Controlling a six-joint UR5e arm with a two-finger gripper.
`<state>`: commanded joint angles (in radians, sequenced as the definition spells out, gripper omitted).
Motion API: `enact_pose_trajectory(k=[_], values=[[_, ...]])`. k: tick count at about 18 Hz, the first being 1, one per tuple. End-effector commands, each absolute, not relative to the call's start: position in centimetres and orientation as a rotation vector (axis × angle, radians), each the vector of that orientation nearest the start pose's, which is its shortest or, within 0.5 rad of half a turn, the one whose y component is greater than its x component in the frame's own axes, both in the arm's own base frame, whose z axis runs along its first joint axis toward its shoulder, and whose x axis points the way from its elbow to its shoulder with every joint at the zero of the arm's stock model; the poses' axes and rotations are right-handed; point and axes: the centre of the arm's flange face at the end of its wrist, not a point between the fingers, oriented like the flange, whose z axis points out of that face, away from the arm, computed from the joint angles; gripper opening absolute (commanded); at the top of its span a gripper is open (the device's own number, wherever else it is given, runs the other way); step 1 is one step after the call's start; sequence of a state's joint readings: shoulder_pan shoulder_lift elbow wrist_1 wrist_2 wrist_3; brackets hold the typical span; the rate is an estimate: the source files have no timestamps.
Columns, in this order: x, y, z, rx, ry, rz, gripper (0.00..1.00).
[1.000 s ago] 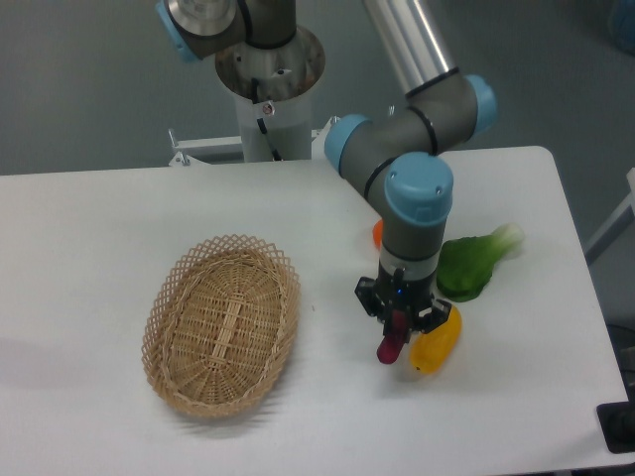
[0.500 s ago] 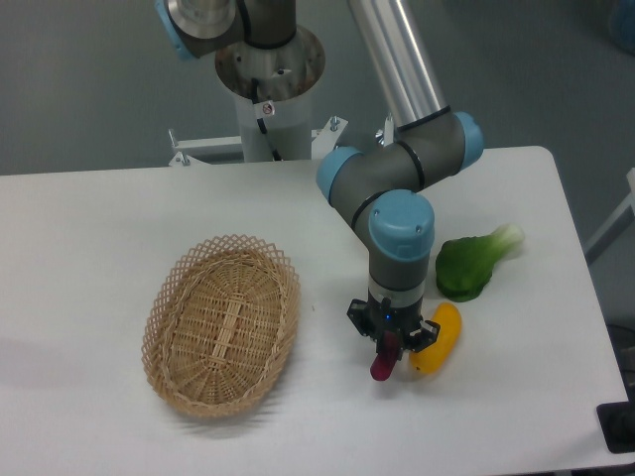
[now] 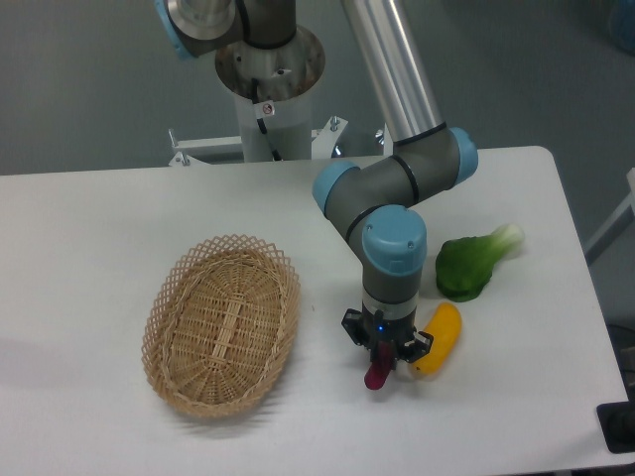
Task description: Place the sweet potato on the table
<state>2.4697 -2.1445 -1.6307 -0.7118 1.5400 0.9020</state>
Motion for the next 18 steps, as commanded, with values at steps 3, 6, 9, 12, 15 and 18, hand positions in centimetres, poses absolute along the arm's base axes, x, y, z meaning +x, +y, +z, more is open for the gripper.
enact_pose_trajectory(k=[3,6,9,12,15,18], values=[[-44.4,52.4,22.9,-2.971,-0.012,0.300,1.00],[-44.5,52.7,25.3,-2.934,-0.029,0.337,1.00],[-45.1,53.1,29.0,-2.887,-0.070,0.390,1.00],[-46.0,53.6,32.1,-2.825,-0.234,0.407,1.00],[-46.6,53.0,34.9,-2.814,-0.142,0.481,1.00],[-47.9,50.3,38.0,-2.836,0.095,0.563,1.00]])
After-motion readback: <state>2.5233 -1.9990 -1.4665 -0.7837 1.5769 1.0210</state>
